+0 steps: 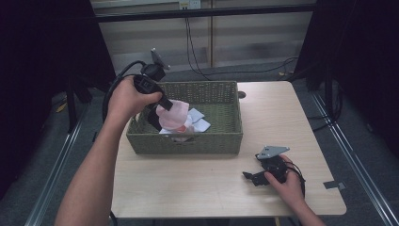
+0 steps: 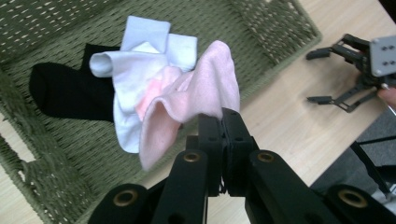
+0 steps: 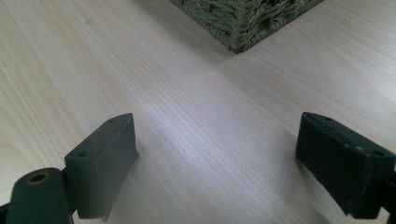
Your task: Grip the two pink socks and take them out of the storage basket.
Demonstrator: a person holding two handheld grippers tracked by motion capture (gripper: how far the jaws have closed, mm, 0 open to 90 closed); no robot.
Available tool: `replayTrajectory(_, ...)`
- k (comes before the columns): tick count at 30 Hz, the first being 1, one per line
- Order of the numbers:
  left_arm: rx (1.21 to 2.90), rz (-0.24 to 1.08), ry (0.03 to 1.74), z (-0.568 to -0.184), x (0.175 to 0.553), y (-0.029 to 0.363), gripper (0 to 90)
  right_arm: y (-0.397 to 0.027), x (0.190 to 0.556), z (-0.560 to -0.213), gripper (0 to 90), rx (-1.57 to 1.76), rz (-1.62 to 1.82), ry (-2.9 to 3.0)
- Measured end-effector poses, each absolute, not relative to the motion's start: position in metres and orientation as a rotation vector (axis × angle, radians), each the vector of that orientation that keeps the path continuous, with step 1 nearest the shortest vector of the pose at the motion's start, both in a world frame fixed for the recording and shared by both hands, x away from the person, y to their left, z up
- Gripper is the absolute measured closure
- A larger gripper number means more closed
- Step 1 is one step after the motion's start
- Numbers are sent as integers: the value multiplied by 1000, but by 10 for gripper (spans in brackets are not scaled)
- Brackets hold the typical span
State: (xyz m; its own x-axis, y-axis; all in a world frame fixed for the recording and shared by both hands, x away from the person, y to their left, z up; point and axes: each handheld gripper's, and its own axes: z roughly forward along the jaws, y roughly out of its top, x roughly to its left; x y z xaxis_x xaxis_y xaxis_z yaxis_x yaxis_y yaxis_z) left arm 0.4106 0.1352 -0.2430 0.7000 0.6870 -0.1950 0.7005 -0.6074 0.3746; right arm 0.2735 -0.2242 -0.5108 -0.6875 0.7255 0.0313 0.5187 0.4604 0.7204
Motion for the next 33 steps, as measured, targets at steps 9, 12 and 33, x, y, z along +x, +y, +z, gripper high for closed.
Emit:
replayTrajectory(9, 2528, -54, 998, -248, 389, 127, 884, -224, 274, -511, 118, 1065, 1057, 2430)
replayTrajectory(12, 2546, -59, 959, -250, 381, 123, 884, -224, 274, -511, 118, 1065, 1057, 2431)
replayTrajectory(33, 2609, -143, 811, -292, 344, 103, 881, -224, 274, -511, 117, 1063, 1057, 2431)
